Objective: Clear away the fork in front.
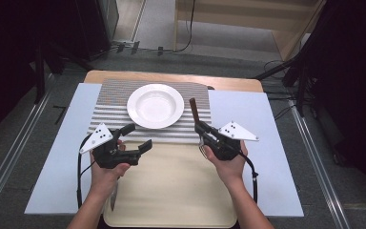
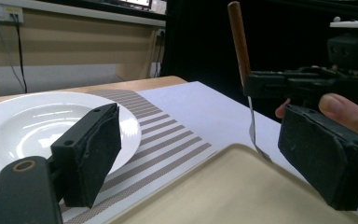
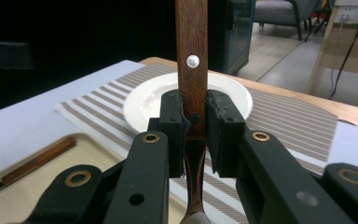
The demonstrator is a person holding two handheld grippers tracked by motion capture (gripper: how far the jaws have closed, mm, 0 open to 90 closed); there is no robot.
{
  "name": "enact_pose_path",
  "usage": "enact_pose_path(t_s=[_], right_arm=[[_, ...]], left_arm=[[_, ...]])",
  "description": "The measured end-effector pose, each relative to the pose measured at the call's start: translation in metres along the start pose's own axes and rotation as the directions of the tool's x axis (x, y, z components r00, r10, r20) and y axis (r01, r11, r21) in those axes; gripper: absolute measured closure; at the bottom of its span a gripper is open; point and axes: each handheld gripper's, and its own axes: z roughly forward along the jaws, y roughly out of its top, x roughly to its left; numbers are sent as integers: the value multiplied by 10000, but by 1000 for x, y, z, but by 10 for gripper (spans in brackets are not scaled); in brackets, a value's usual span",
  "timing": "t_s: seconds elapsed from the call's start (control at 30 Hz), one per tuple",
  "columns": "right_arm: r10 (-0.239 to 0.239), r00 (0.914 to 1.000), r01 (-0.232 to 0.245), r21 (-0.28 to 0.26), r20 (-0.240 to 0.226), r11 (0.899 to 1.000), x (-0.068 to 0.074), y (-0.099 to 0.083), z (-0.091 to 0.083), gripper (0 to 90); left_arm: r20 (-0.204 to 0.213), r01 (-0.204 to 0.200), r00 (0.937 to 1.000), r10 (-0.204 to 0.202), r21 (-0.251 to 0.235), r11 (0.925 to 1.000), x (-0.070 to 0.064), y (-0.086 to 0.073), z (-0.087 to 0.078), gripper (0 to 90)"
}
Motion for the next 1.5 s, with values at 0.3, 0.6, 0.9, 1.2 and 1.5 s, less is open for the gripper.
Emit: enact_pose_path(t_s=[0.3,0.6,0.9,1.2,1.5], right_arm=[[-113,9987,111,-45,-506,9999,30,-11,-9,765],[-211,9953,210,-11,-941,9998,54,-22,-8,764],[-439,9914,432,-80,-1237,9990,76,-22,-6,764],[-795,9889,793,-70,-1253,9968,91,-25,-4,764],[-861,9885,868,-1,-1242,9962,98,-28,-2,764]], left_arm=[[428,257,9987,-258,33,9997,-14,1,7,219],[825,738,9939,-736,12,9973,-25,2,12,393],[1023,1032,9892,-1046,188,9945,-32,1,16,489],[1329,1397,9809,-1422,282,9898,-35,0,19,618],[1352,1599,9773,-1633,354,9865,-34,-1,20,757]])
